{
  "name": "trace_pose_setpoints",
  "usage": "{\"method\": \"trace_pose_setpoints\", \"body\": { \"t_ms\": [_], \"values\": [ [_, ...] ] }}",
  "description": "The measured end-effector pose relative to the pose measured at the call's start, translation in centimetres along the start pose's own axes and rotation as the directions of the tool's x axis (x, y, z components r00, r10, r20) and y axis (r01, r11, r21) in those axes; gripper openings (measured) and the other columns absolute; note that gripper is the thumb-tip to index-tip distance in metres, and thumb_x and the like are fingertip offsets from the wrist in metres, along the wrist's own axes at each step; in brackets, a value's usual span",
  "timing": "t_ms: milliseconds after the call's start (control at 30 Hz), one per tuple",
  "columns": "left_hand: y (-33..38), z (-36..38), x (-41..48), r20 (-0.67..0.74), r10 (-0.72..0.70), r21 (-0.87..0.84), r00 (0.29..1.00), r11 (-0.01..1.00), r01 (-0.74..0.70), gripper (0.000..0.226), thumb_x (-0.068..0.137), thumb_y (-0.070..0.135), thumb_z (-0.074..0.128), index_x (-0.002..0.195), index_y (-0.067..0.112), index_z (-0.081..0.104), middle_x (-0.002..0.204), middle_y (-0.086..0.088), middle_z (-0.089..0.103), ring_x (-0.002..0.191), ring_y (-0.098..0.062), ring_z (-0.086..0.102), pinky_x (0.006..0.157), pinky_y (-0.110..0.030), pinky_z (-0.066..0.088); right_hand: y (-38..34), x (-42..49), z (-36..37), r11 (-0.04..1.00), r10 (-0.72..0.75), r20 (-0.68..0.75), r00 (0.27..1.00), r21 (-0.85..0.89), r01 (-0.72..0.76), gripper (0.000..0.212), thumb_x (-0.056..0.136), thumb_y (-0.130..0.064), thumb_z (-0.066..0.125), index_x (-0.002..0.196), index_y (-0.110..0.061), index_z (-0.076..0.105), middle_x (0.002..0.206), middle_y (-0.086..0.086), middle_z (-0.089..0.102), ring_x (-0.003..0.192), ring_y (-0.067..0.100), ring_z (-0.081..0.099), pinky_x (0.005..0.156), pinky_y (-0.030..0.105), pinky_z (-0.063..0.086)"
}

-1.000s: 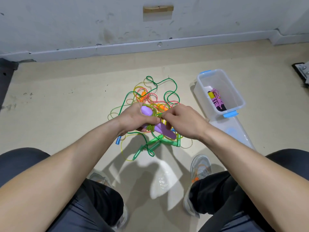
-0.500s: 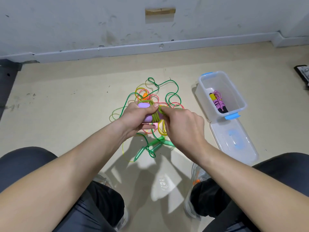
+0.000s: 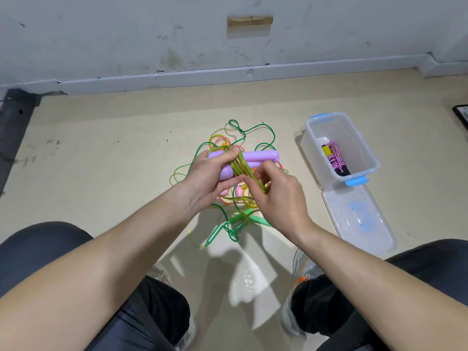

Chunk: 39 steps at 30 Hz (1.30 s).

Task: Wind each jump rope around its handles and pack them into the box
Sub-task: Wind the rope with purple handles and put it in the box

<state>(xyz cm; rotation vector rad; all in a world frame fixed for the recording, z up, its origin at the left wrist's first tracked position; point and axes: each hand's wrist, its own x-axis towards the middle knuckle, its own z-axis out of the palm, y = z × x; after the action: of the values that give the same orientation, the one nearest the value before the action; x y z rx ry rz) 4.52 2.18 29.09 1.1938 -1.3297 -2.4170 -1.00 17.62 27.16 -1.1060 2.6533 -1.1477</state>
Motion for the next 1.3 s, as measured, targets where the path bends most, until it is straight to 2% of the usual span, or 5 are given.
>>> {"method": "trace_pose_setpoints", "body": {
  "t_ms": [267,433,633,1067,1300],
  "values": [
    [1.0,0.1,-0.2,0.055,0.02,0.089,0.998,0.996,-0.025,0.064,0.072,0.031,0.09,0.121,0.01,0.057,0.118,-0.017,0.072,0.094,-0.025,0.075,0.086,-0.043,0.061,-0.1,0.6,-0.7,0.813,-0.315,0.017,0.949,-0.511,0.279,0.026,0.074,-0.006,0.079,0.085,-0.015,0.058,0.074,0.005,0.052,0.049,0.031,0.054,0.043,0.027,0.021],
    [1.0,-0.2,-0.3,0.056,0.047,0.121,0.997,0.991,-0.053,0.055,0.066,0.04,0.091,0.104,0.024,0.054,0.103,-0.007,0.077,0.094,-0.026,0.076,0.104,-0.054,0.048,-0.1,0.8,-0.4,0.986,0.068,0.186,0.98,0.135,-0.094,0.011,0.094,-0.031,0.065,0.093,-0.021,0.06,0.061,-0.002,0.057,0.054,0.021,0.055,0.058,0.038,0.045],
    [2.1,-0.4,-0.2,0.105,0.098,0.043,0.99,0.994,-0.103,0.022,0.092,0.021,0.072,0.107,0.015,0.058,0.095,-0.005,0.072,0.079,-0.016,0.073,0.064,-0.026,0.058,1.0,2.6,-2.5,0.624,0.029,0.677,0.735,0.562,-0.543,0.047,0.109,-0.032,0.035,0.109,0.0,0.069,0.051,0.003,0.041,0.046,0.014,0.034,0.05,0.026,0.028],
    [2.9,-1.0,-1.5,0.361,-0.117,0.246,0.925,0.969,0.026,0.008,0.081,0.02,0.068,0.084,0.017,0.06,0.069,-0.001,0.07,0.057,-0.012,0.068,0.052,-0.022,0.057,5.0,5.4,-4.8,0.974,0.022,0.494,0.869,0.185,-0.131,0.045,0.057,-0.059,0.075,0.068,-0.016,0.067,0.058,-0.012,0.048,0.062,0.009,0.04,0.06,0.033,0.031],
    [2.1,-1.2,-1.5,0.461,-0.319,0.707,0.828,0.696,-0.125,0.045,0.077,0.001,0.084,0.104,0.012,0.05,0.083,-0.012,0.049,0.07,-0.026,0.057,0.057,-0.034,0.06,3.6,5.2,-4.3,0.999,-0.001,0.828,0.561,0.02,-0.027,0.008,0.083,-0.032,0.082,0.087,-0.032,0.075,0.059,-0.017,0.058,0.055,0.001,0.046,0.056,0.021,0.034]
  ]
}}
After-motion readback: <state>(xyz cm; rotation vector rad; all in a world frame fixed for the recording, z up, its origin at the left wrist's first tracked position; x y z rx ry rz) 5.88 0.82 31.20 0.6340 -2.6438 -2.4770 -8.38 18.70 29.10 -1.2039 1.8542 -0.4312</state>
